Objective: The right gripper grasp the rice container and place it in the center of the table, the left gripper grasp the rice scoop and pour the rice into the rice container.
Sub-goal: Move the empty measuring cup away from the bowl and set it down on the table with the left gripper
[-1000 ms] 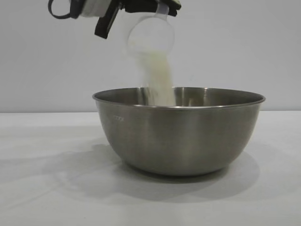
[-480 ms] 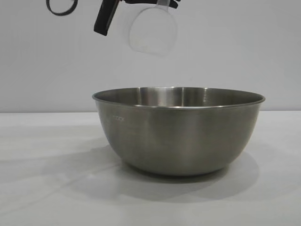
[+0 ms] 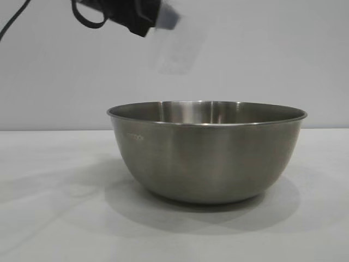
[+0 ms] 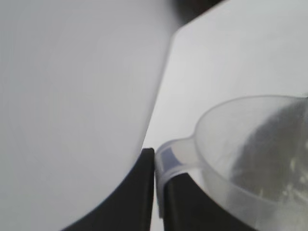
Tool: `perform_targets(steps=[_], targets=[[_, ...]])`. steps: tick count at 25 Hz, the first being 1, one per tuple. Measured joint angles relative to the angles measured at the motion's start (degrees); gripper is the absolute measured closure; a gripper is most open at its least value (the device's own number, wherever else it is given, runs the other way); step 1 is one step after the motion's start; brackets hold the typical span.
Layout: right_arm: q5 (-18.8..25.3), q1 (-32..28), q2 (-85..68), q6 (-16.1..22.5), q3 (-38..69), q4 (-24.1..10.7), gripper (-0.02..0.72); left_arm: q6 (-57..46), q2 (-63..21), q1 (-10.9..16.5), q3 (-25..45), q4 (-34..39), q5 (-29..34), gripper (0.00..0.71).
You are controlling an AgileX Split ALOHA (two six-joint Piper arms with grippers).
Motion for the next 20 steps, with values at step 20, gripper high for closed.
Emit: perform_targets(steps=[20], targets=[[0.0, 0.0, 0.0, 0.0, 0.0, 0.0, 0.459, 1.1, 17.66, 11.34, 19.92, -25.41, -20.92, 0.71]])
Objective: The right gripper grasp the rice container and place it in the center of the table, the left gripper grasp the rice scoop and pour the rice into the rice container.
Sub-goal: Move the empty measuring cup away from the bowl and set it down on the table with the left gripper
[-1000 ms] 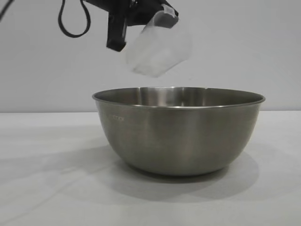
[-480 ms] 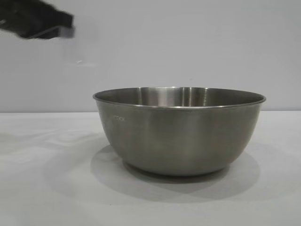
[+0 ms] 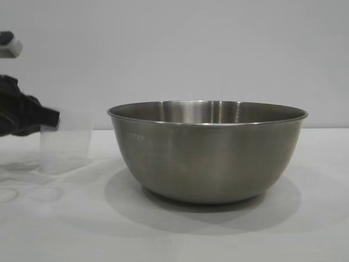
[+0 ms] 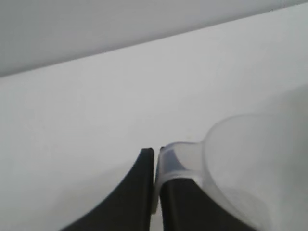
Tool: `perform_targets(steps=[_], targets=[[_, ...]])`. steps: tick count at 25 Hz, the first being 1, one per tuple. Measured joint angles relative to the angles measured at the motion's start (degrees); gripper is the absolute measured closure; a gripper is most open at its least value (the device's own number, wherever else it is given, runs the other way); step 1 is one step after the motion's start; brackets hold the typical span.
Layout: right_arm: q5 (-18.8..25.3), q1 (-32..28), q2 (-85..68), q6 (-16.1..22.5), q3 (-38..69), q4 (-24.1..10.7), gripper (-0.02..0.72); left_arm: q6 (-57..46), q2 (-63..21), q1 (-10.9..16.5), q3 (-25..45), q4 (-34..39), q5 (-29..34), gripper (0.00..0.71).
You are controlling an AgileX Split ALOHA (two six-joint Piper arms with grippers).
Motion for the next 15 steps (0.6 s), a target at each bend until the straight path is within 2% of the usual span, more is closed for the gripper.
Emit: perform_targets(steps=[2, 4, 6, 7, 15], targets=[[0.0, 0.0, 0.0, 0.0, 0.0, 0.0, 0.459, 0.0, 0.58, 0.0, 0.0, 0.36, -0.09, 0.71], [0.0, 0.0, 0.0, 0.0, 0.0, 0.0, 0.459, 0.0, 0.72, 0.0, 0.12, 0.36, -0.25, 0.662], [0.0, 0.0, 0.0, 0.0, 0.0, 0.0, 0.459, 0.0, 0.72, 0.0, 0.87, 0.36, -0.39, 0.662], [0.0, 0.0, 0.0, 0.0, 0.0, 0.0, 0.459, 0.0, 0.72, 0.0, 1.63, 0.36, -0.39, 0.599], [0.0, 0.0, 0.0, 0.0, 0.0, 0.0, 0.459, 0.0, -3.79, 0.0, 11.86, -1.71, -0.39, 0.603]])
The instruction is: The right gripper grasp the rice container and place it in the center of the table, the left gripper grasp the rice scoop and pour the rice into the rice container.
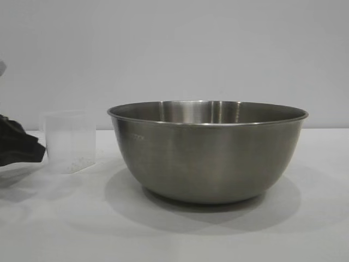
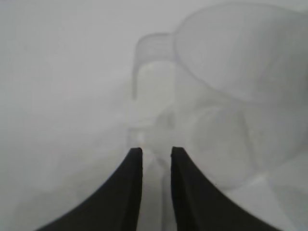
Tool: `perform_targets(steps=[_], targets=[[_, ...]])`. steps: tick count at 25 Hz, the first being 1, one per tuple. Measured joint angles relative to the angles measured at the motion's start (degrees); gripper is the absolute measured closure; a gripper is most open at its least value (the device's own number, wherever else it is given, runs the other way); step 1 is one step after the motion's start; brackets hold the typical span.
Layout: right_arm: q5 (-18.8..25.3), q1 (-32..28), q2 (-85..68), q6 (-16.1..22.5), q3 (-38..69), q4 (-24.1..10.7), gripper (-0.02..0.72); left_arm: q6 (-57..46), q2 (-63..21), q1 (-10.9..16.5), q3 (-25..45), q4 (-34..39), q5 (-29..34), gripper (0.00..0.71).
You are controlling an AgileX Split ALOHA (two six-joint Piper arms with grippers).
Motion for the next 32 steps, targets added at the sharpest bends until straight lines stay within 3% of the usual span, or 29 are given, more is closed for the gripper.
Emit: perform_targets(steps=[5, 8, 14, 19, 26, 32], targets=[[0.0, 0.0, 0.0, 0.0, 0.0, 0.0, 0.459, -0.4, -7.73, 0.3, 5.15, -10.87, 0.0, 0.603], [0.0, 0.0, 0.0, 0.0, 0.0, 0.0, 0.459, -4.69, -11.51, 3.2, 5.83, -13.24, 0.0, 0.603], [0.0, 0.0, 0.0, 0.0, 0.0, 0.0, 0.459, -4.2, -17.42, 10.78, 5.83, -6.71, 0.0, 0.603], [0.0, 0.0, 0.0, 0.0, 0.0, 0.0, 0.459, -4.2, -26.57, 11.74, 5.83, -0.98, 1.87, 0.603], [0.0, 0.0, 0.0, 0.0, 0.0, -0.11, 0.459, -9.6, -52.92, 11.74, 6.02, 9.92, 31.42, 0.603], [0.0, 0.0, 0.0, 0.0, 0.0, -0.11, 0.459, -32.47, -77.09, 11.74, 6.39, 29.11, 53.19, 0.603]])
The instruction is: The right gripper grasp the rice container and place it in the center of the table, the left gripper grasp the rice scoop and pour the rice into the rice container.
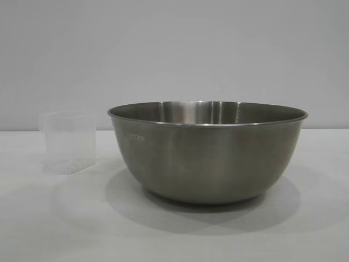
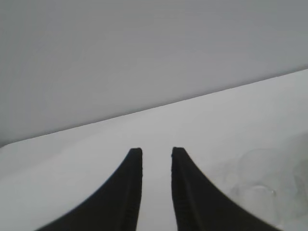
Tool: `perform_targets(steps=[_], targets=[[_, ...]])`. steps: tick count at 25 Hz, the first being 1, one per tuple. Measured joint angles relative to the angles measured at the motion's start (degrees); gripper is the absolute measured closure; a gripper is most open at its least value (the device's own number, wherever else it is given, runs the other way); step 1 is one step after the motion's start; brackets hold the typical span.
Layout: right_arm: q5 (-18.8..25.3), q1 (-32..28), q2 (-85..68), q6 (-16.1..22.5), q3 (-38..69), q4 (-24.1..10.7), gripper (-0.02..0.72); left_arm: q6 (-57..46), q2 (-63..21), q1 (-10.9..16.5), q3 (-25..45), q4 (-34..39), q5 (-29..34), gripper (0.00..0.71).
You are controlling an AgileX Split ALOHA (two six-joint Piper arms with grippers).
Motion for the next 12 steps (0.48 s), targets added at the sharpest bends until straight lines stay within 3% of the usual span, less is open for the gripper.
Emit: perform_targets(steps=[3, 7, 10, 12], targets=[[0.0, 0.0, 0.0, 0.0, 0.0, 0.0, 0.459, -15.24, -10.27, 0.0, 0.26, 13.41, 5.06, 0.603], [0.0, 0.0, 0.0, 0.0, 0.0, 0.0, 0.459, -36.73, -19.83, 0.0, 0.26, 33.33, 4.92, 0.603], [0.0, 0.0, 0.0, 0.0, 0.0, 0.0, 0.459, -50.68, -22.77, 0.0, 0.26, 51.13, -1.81, 0.603], [0.0, 0.0, 0.0, 0.0, 0.0, 0.0, 0.459, -56.63, -23.09, 0.0, 0.26, 57.05, -7.48, 0.603]])
